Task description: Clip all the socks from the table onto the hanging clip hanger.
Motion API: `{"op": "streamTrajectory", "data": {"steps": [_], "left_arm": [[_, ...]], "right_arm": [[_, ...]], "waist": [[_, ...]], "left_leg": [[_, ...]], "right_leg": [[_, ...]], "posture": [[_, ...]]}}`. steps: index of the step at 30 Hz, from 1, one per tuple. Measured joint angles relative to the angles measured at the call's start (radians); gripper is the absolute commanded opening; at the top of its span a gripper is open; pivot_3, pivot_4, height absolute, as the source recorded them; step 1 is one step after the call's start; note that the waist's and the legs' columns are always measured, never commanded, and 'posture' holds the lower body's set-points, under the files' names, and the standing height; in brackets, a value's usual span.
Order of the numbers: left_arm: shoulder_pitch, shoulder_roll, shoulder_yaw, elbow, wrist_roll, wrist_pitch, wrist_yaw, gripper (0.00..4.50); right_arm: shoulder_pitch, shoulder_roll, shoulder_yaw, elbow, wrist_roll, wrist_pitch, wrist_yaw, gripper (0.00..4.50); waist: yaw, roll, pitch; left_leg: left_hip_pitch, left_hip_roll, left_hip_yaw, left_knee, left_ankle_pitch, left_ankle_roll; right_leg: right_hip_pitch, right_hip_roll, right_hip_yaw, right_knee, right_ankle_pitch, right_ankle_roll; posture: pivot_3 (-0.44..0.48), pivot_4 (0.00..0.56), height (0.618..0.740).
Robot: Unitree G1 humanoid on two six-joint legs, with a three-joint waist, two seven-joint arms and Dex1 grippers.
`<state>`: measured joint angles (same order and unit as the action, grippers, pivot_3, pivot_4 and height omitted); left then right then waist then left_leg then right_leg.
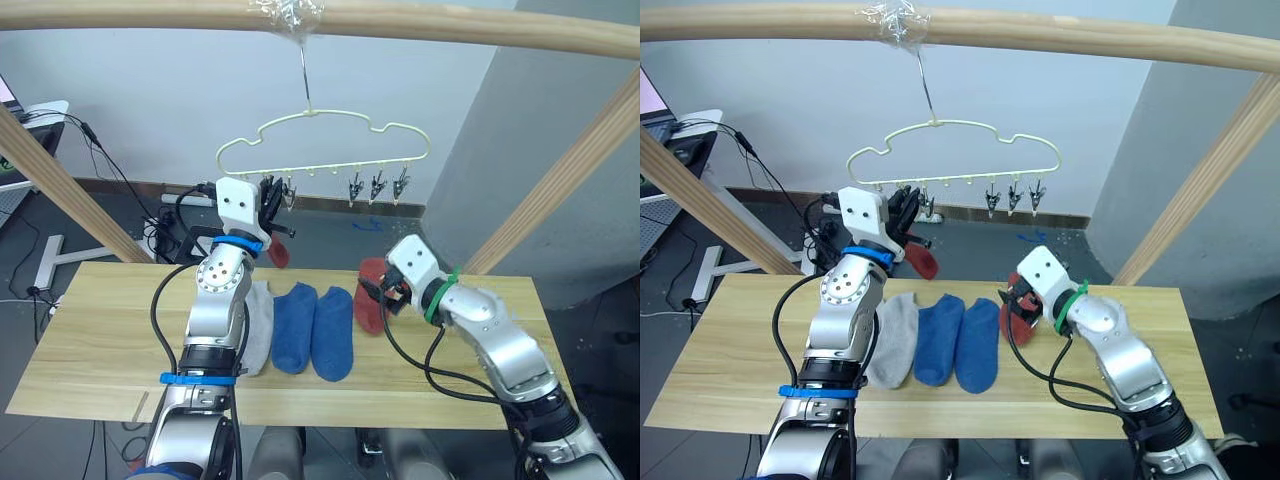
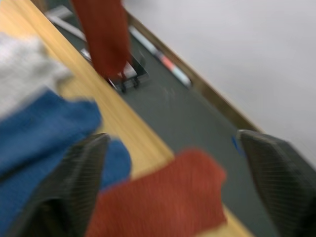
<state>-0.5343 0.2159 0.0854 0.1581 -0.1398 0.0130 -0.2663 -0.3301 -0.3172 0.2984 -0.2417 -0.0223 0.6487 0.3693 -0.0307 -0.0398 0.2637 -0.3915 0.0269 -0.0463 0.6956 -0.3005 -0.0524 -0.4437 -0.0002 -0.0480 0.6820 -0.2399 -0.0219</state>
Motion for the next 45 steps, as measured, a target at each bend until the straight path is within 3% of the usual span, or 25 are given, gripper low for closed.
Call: {"op": "streamTrajectory", "data": {"steps": [8,15,23,26,30,38,41,45], "left_arm": [[0.000,-0.002,-0.009,-0.024,-0.012,0.047,-0.027,0.21],[-0.001,0.003,-0.008,-0.035,-0.015,0.055,-0.031,0.21],[0.004,0.007,-0.007,-0.055,-0.015,0.084,-0.032,0.21],[0.007,0.012,-0.007,-0.064,-0.016,0.089,-0.033,0.21],[0.010,0.015,0.000,-0.068,-0.020,0.092,-0.037,0.21],[0.010,0.024,0.011,-0.068,-0.056,0.125,-0.065,0.21],[0.011,0.026,0.022,-0.071,-0.095,0.173,-0.082,0.21],[0.011,0.058,0.047,-0.107,-0.192,0.294,-0.140,0.21]], "right_arm": [[-0.108,0.200,-0.025,0.432,-0.042,-0.169,-0.154,4.50],[-0.213,0.246,-0.082,0.767,-0.064,-0.352,-0.239,4.50],[-0.241,0.262,-0.150,0.905,-0.050,-0.448,-0.260,4.50],[-0.239,0.281,-0.183,0.911,-0.024,-0.435,-0.247,3.94],[-0.214,0.299,-0.197,0.879,-0.011,-0.410,-0.230,2.43],[-0.161,0.299,-0.196,0.803,-0.016,-0.379,-0.210,0.00],[-0.126,0.294,-0.176,0.748,-0.021,-0.368,-0.192,0.00],[-0.061,0.231,-0.053,0.586,-0.092,-0.380,-0.119,0.00]], "waist": [[0.000,0.000,0.000],[0.004,0.000,0.000],[0.003,0.000,0.000],[0.003,0.000,0.000],[0.004,0.000,0.000],[0.003,0.000,0.000],[0.003,0.000,0.000],[0.002,0.000,0.000]], "left_leg": [[0.000,0.000,0.001,0.001,0.000,0.000],[-0.003,-0.001,0.002,0.001,0.000,0.000],[-0.003,0.000,0.002,0.001,0.000,0.000],[-0.002,0.000,0.002,0.001,0.000,0.000],[-0.002,0.000,0.002,0.001,0.000,0.000],[-0.002,0.000,0.003,0.001,0.000,0.000],[-0.002,0.000,0.002,0.001,0.000,0.000],[-0.002,0.000,0.003,0.001,0.000,0.000]], "right_leg": [[0.000,0.000,0.001,0.000,0.001,-0.001],[-0.002,0.000,0.002,-0.001,0.002,-0.003],[-0.002,0.000,0.002,0.000,0.002,-0.004],[-0.002,0.000,0.002,0.001,0.002,-0.004],[-0.002,0.000,0.002,0.001,0.002,-0.004],[-0.001,0.000,0.002,0.001,0.002,-0.003],[-0.001,0.000,0.002,0.001,0.002,-0.003],[-0.002,0.000,0.002,0.001,0.002,-0.003]], "posture": [[-0.057,0.246,0.692],[-0.044,0.247,0.692],[-0.038,0.248,0.692],[-0.038,0.248,0.692],[-0.038,0.246,0.692],[-0.039,0.244,0.692],[-0.039,0.244,0.692],[-0.041,0.245,0.692]]}}
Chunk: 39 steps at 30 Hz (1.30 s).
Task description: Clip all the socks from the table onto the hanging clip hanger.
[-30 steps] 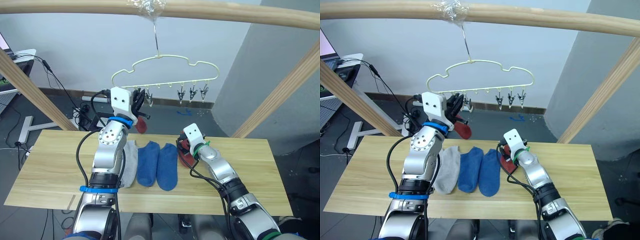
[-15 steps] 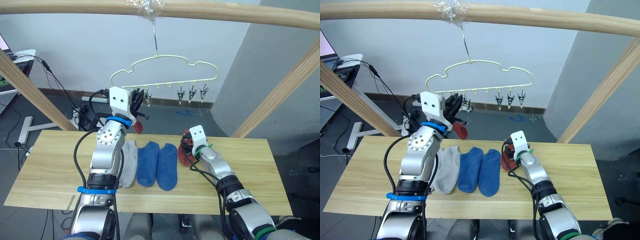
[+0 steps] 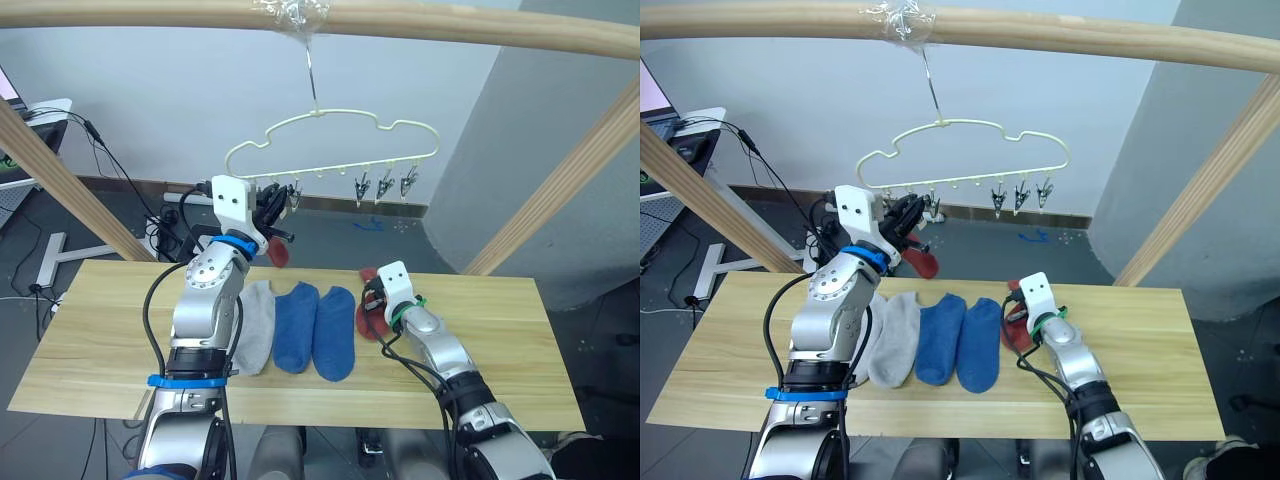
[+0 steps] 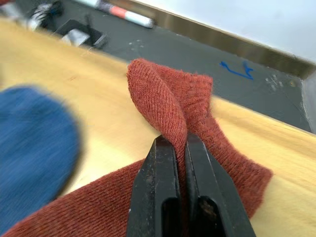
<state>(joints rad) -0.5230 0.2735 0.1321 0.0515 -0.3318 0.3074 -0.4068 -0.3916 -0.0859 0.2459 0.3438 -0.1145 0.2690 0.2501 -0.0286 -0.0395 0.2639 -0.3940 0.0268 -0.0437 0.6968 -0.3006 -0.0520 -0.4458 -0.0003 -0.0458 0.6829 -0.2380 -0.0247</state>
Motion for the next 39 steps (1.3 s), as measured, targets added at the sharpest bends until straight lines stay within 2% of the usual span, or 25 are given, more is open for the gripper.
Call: {"op": "streamTrajectory", "data": {"steps": [3,6,10,18,23,39], "left_arm": [[-0.002,0.051,0.016,-0.024,-0.089,0.115,-0.071,0.21],[-0.026,0.072,0.065,-0.031,-0.187,0.248,-0.087,0.21],[-0.064,0.092,0.129,-0.028,-0.334,0.437,-0.093,0.21],[-0.115,0.094,0.230,0.000,-0.517,0.659,-0.044,0.21],[-0.144,0.096,0.271,0.029,-0.571,0.728,-0.001,0.21],[-0.147,0.068,0.280,0.033,-0.592,0.733,0.053,0.21]], "right_arm": [[0.004,-0.104,0.122,-0.201,-0.102,-0.098,0.076,0.00],[0.001,-0.142,0.187,-0.325,-0.159,-0.179,0.119,0.00],[0.001,-0.129,0.231,-0.342,-0.191,-0.260,0.120,0.00],[-0.037,-0.064,0.223,-0.306,-0.199,-0.331,0.078,0.00],[-0.044,-0.048,0.205,-0.294,-0.200,-0.351,0.050,0.00],[-0.075,0.004,0.205,-0.210,-0.208,-0.364,0.036,0.00]], "waist": [[-0.003,0.000,0.000],[-0.003,0.000,0.000],[-0.003,0.000,0.000],[-0.002,0.000,0.000],[-0.002,0.000,0.000],[-0.001,0.000,0.000]], "left_leg": [[0.001,0.000,0.001,0.000,0.000,0.000],[0.002,0.002,-0.001,0.000,0.000,0.000],[0.002,0.001,-0.001,0.001,0.000,-0.001],[0.002,0.001,0.000,0.001,0.002,-0.004],[0.002,0.001,0.000,0.001,0.003,-0.005],[0.002,0.001,0.000,0.001,0.003,-0.006]], "right_leg": [[0.000,0.001,0.001,0.000,-0.003,0.004],[0.000,0.002,0.000,0.001,-0.003,0.005],[0.001,0.002,0.000,0.001,-0.003,0.005],[0.000,0.001,0.001,0.001,0.000,0.000],[0.000,0.001,0.001,0.001,0.000,0.000],[0.000,0.001,0.001,0.002,0.000,-0.001]], "posture": [[-0.047,0.243,0.692],[-0.050,0.241,0.692],[-0.054,0.237,0.692],[-0.058,0.231,0.692],[-0.064,0.232,0.692],[-0.056,0.229,0.692]]}}
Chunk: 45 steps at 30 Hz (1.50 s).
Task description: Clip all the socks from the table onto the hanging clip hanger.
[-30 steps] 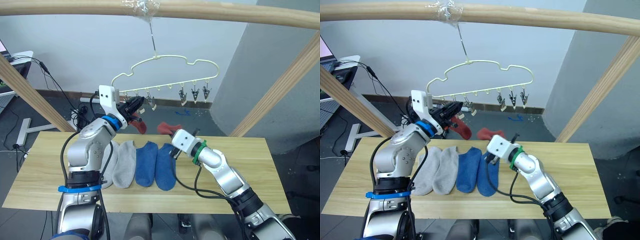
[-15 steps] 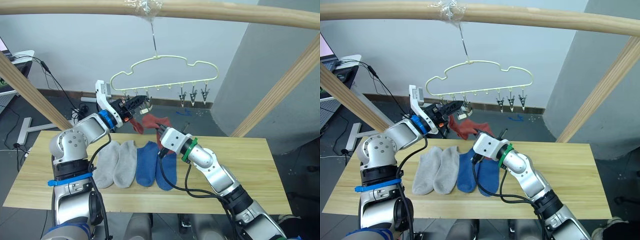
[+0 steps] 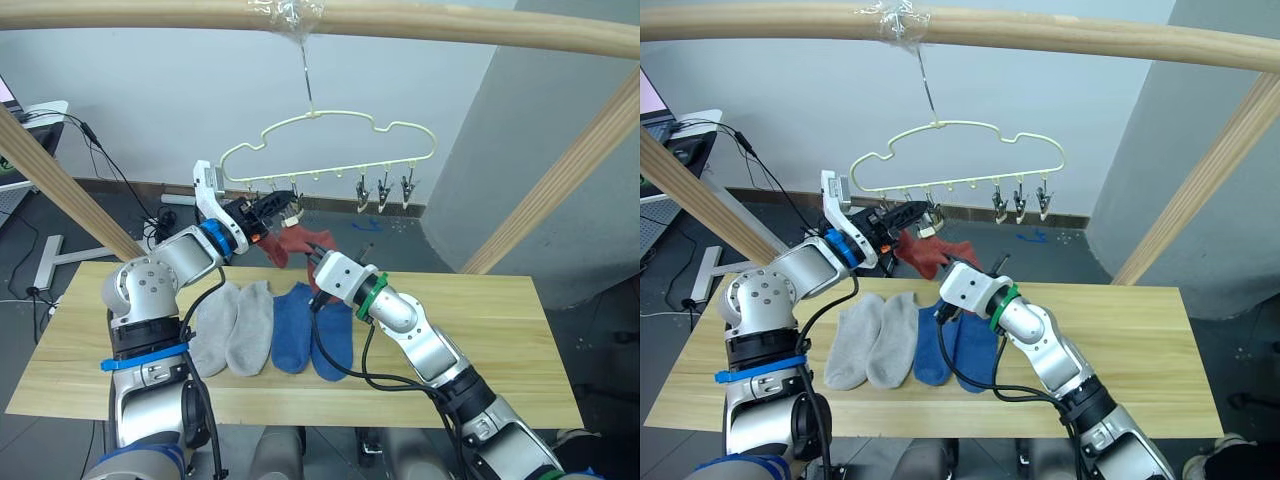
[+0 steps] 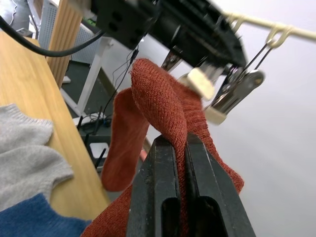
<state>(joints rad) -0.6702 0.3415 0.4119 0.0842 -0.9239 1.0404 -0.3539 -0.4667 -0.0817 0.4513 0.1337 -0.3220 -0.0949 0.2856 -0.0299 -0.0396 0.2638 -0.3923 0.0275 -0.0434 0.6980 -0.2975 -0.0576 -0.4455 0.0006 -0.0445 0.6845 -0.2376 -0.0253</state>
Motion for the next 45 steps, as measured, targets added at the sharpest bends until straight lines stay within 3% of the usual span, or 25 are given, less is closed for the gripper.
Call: {"op": "streamTrajectory", "data": {"steps": [17,26,27,29,31,38,45], "left_arm": [[0.015,0.015,-0.007,-0.005,-0.010,0.001,-0.005,0.21],[0.037,0.025,-0.005,-0.033,-0.016,-0.013,0.009,3.01],[0.038,0.034,-0.004,-0.044,-0.015,-0.023,0.007,3.39],[0.050,0.059,-0.007,-0.073,-0.008,-0.040,-0.005,3.99],[0.080,0.093,-0.028,-0.115,0.026,-0.074,-0.029,4.01],[0.231,0.201,-0.183,-0.226,0.295,-0.383,-0.155,4.01],[0.288,0.137,-0.285,-0.258,0.464,-0.658,-0.195,4.01]], "right_arm": [[-0.039,0.033,-0.035,0.006,0.024,-0.031,-0.001,0.00],[-0.039,0.040,-0.032,0.007,0.024,-0.042,0.010,0.00],[-0.039,0.040,-0.031,0.010,0.025,-0.044,0.015,0.53],[-0.043,0.041,-0.025,0.019,0.023,-0.044,0.019,1.11],[-0.047,0.036,-0.019,0.026,0.009,-0.040,0.019,1.79],[0.005,-0.059,-0.020,-0.044,0.001,-0.002,0.086,1.79],[0.100,-0.120,-0.090,-0.256,0.086,0.167,0.178,1.79]], "waist": [[0.000,0.000,0.000],[-0.001,0.000,0.000],[-0.001,0.000,0.000],[-0.002,0.000,0.000],[-0.002,0.000,0.000],[0.006,0.000,0.000],[0.008,0.000,0.000]], "left_leg": [[0.002,0.000,0.000,0.000,0.000,0.000],[0.002,0.000,0.000,0.001,0.000,0.000],[0.002,0.000,0.001,0.001,0.000,0.000],[0.002,0.000,0.001,0.001,0.000,-0.001],[0.003,0.000,0.001,0.000,0.000,-0.001],[0.002,-0.001,0.001,0.000,0.000,-0.001],[0.003,-0.001,0.002,0.001,-0.002,0.004]], "right_leg": [[0.000,0.000,0.000,0.005,0.000,0.000],[0.000,0.000,0.001,0.005,0.000,0.000],[0.000,0.000,0.001,0.005,0.000,0.000],[0.000,0.000,0.001,0.006,0.000,0.000],[0.000,0.000,0.002,0.006,0.000,0.000],[0.000,0.000,0.002,0.005,0.000,0.000],[0.000,-0.001,0.003,0.005,0.000,0.000]], "posture": [[-0.055,0.229,0.692],[-0.055,0.231,0.692],[-0.052,0.232,0.692],[-0.047,0.233,0.692],[-0.047,0.233,0.692],[-0.033,0.237,0.692],[-0.031,0.237,0.692]]}}
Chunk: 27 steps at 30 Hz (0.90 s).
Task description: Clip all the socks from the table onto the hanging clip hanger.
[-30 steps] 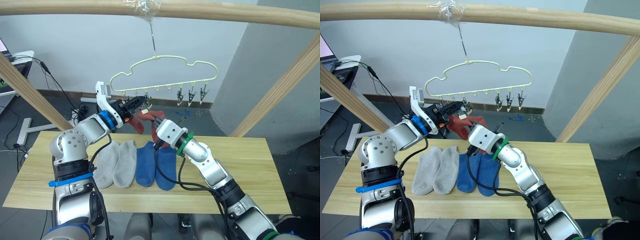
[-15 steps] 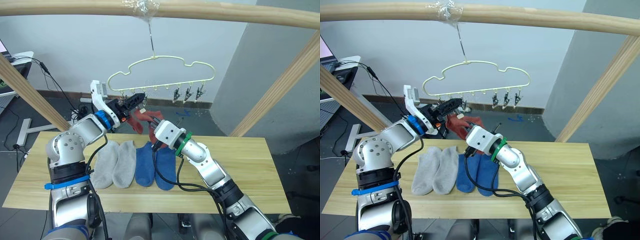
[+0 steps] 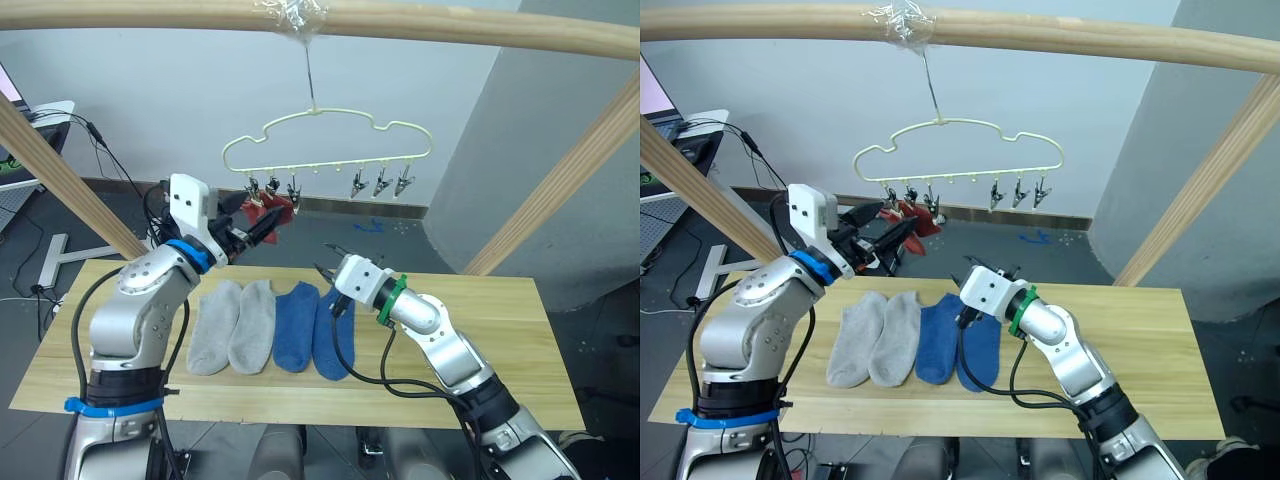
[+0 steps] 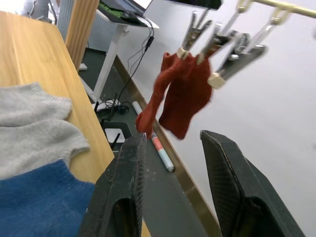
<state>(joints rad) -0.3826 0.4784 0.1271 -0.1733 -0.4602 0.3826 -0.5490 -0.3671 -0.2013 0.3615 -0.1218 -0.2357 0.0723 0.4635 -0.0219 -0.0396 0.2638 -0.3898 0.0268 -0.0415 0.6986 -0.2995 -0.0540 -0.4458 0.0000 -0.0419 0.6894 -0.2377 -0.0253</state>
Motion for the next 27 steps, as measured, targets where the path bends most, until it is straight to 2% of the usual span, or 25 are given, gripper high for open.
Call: {"op": "streamTrajectory", "data": {"steps": [5,10,13,16,27], "left_arm": [[-0.002,-0.120,-0.054,0.042,0.113,-0.164,0.060,4.01],[-0.006,-0.173,-0.076,0.106,0.176,-0.250,0.089,4.01],[-0.014,-0.200,-0.076,0.139,0.195,-0.279,0.111,3.38],[-0.017,-0.217,-0.079,0.157,0.216,-0.303,0.129,2.46],[-0.052,-0.293,-0.082,0.272,0.312,-0.394,0.236,2.46]], "right_arm": [[0.017,-0.054,-0.069,-0.160,0.069,0.139,0.062,1.79],[0.020,-0.076,-0.089,-0.234,0.091,0.232,0.076,1.79],[0.020,-0.081,-0.101,-0.263,0.100,0.275,0.076,1.84],[0.020,-0.085,-0.106,-0.278,0.102,0.301,0.074,1.84],[0.013,-0.105,-0.137,-0.298,0.134,0.357,0.060,1.84]], "waist": [[-0.002,0.000,0.000],[-0.010,0.000,0.000],[-0.010,0.000,0.000],[-0.010,0.000,0.000],[-0.010,0.000,0.000]], "left_leg": [[0.001,0.000,0.000,0.000,0.000,0.000],[0.002,0.001,0.001,0.000,0.000,0.001],[0.002,0.000,0.001,0.000,0.000,0.001],[0.002,0.000,0.001,0.000,0.000,0.001],[0.002,0.000,0.001,0.000,0.000,0.001]], "right_leg": [[0.000,0.000,0.000,0.000,-0.001,0.001],[0.000,0.001,0.001,0.001,-0.001,0.001],[0.000,0.001,0.000,0.001,-0.001,0.002],[0.000,0.001,0.001,0.001,-0.001,0.002],[0.000,0.001,0.001,0.001,-0.001,0.002]], "posture": [[-0.063,0.222,0.692],[-0.080,0.221,0.692],[-0.085,0.220,0.692],[-0.087,0.219,0.692],[-0.095,0.220,0.692]]}}
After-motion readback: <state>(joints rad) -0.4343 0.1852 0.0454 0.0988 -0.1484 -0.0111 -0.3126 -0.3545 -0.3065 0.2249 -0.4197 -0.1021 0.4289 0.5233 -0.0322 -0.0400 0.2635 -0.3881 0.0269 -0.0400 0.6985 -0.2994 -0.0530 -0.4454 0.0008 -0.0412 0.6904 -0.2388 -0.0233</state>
